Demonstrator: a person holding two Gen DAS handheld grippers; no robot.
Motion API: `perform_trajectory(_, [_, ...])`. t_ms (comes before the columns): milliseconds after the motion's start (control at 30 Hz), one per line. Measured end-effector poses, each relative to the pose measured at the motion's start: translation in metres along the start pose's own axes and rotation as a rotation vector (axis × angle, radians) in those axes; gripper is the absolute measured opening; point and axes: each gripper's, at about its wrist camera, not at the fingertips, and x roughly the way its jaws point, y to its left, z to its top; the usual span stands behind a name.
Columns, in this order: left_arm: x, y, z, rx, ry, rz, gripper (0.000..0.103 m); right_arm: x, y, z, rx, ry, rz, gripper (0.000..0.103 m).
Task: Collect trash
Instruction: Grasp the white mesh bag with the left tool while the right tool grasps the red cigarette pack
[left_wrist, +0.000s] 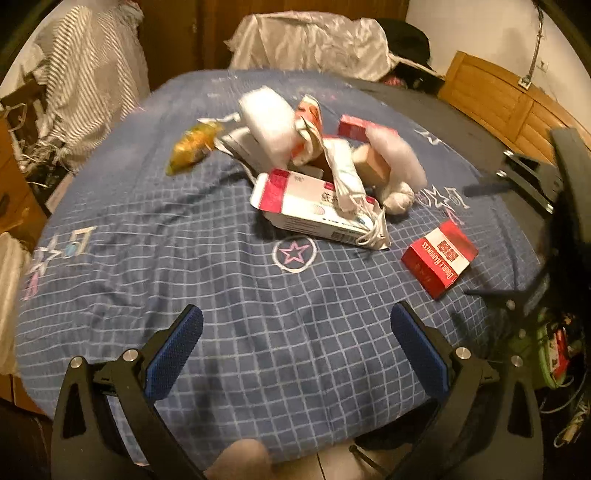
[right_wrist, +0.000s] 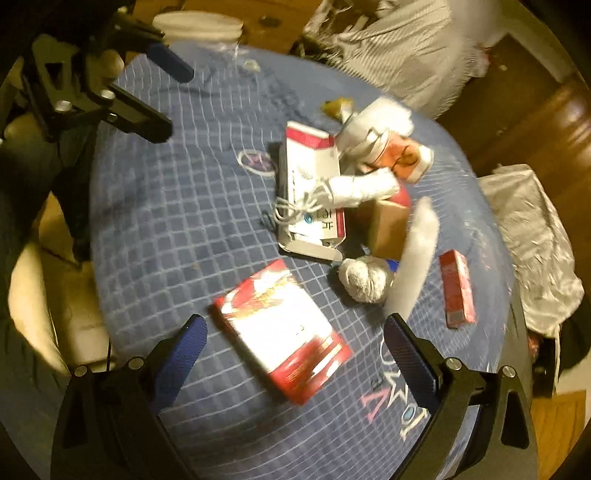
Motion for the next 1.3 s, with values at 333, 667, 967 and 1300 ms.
perform_trajectory(333, [0.05, 0.013, 0.024, -0.119, 0.092, -0.085, 0.092, 0.059, -0.029, 0.004, 0.035, 0.036, 0.19, 0.09])
perform_trajectory(667, [0.068, -0.033, 0.079, -0.056, -0.013, -0.098, 0.072, 0.05, -0.048, -0.037, 0.633, -0.112, 0.097, 0.067])
perform_trajectory(967, [0.107, -0.054, 0.099, -0.031, 0.034, -0.051, 0.04, 0.032, -0.052, -0.076, 0.963, -0.242, 0.036, 0.068])
perform_trajectory(1300, [0.097, -0.046, 0.082, -0.026, -0.017, -0.036, 0.023, 0.014, -0.038, -0.065, 1.04, -0.313, -0.098, 0.067])
